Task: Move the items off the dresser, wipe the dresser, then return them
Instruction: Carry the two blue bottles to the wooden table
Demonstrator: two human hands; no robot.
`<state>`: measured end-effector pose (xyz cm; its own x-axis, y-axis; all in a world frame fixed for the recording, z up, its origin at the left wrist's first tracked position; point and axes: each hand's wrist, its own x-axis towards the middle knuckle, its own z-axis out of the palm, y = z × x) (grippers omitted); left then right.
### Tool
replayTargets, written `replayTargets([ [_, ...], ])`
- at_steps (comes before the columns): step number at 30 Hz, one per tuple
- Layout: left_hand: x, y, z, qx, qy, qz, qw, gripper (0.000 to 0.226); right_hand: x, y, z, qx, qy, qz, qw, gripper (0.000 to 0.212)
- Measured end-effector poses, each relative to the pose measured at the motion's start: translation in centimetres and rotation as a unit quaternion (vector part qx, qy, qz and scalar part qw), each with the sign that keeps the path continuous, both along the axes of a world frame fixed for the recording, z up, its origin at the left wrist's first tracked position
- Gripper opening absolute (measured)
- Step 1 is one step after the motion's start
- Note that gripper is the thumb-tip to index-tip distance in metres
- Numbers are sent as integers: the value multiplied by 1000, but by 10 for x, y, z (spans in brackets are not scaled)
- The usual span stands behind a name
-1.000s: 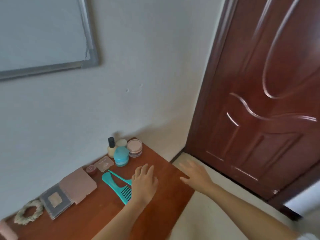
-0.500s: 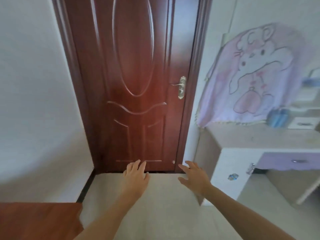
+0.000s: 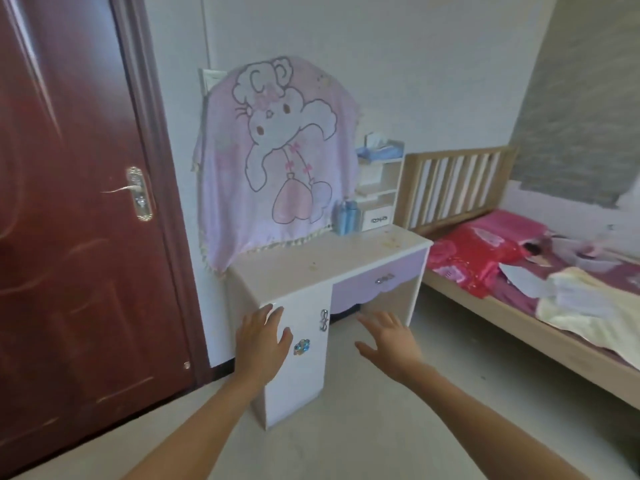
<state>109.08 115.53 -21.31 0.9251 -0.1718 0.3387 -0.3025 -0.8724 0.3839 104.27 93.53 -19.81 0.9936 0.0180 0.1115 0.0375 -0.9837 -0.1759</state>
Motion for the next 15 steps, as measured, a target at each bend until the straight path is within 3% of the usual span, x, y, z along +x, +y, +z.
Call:
replayTargets([
  [3, 29, -30, -3, -22, -4, -23, 999, 47, 12, -29, 3, 5, -3, -39, 999, 55],
  [15, 171, -101, -2, -68, 17, -62, 996, 43, 131, -83, 14, -15, 2, -84, 996, 53],
])
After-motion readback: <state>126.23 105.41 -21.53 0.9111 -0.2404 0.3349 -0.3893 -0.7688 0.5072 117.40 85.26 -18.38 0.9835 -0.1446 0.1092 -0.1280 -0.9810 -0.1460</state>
